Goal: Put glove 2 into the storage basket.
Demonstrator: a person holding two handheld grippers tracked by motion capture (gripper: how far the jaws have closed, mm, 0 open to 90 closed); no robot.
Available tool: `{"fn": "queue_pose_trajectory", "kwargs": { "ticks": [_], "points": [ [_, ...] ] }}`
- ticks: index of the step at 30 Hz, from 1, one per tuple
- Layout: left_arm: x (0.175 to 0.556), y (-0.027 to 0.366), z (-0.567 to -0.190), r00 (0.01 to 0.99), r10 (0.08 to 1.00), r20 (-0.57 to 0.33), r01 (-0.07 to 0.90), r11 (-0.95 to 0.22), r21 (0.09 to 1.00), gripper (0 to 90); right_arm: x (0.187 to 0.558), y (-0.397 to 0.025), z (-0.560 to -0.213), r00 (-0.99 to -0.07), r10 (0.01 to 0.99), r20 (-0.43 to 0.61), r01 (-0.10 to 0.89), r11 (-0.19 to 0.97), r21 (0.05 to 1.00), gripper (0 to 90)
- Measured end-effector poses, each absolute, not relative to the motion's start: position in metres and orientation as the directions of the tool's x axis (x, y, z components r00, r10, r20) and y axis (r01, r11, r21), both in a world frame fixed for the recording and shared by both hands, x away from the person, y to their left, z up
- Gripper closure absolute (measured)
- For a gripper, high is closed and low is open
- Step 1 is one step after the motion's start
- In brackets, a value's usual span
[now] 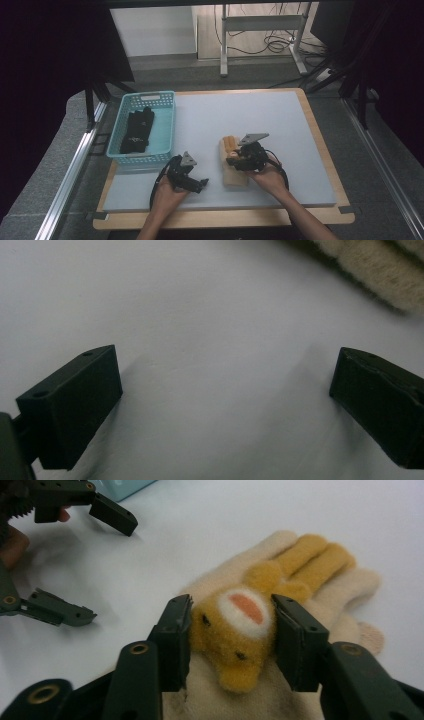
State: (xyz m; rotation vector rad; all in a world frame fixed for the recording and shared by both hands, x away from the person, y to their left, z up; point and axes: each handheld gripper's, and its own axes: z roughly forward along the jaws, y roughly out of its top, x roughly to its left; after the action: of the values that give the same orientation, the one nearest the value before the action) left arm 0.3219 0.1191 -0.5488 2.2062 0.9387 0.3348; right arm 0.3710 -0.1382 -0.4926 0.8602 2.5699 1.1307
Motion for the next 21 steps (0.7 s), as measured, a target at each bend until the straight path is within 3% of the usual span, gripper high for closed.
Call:
{"fn": "queue_pose_trajectory", "kwargs": {
  "ticks": [6, 12, 15, 21],
  "points": [
    [0.322, 0.119, -0.549, 0.703, 0.710, -0.035, 0.527, -0.488, 0.695, 0.5, 0.374, -0.134, -0.498, -0.816, 0.575, 0.050, 0.431, 0.549, 0.716, 39.6],
    [0.322, 0.119, -0.549, 0.704, 0.710, -0.035, 0.527, -0.488, 0.695, 0.5, 0.376, -0.156, -0.472, -0.800, 0.599, 0.024, 0.400, 0.503, 0.766, 38.1],
    [0.322, 0.119, -0.549, 0.703, 0.710, -0.035, 0.527, -0.488, 0.695, 0.6, 0.376, -0.173, -0.467, -0.788, 0.615, 0.020, 0.401, 0.489, 0.775, 46.6],
    [0.322, 0.119, -0.549, 0.704, 0.709, -0.036, 0.529, -0.489, 0.694, 0.6, 0.371, -0.195, -0.480, -0.783, 0.622, 0.019, 0.418, 0.503, 0.756, 72.6]
  ]
}}
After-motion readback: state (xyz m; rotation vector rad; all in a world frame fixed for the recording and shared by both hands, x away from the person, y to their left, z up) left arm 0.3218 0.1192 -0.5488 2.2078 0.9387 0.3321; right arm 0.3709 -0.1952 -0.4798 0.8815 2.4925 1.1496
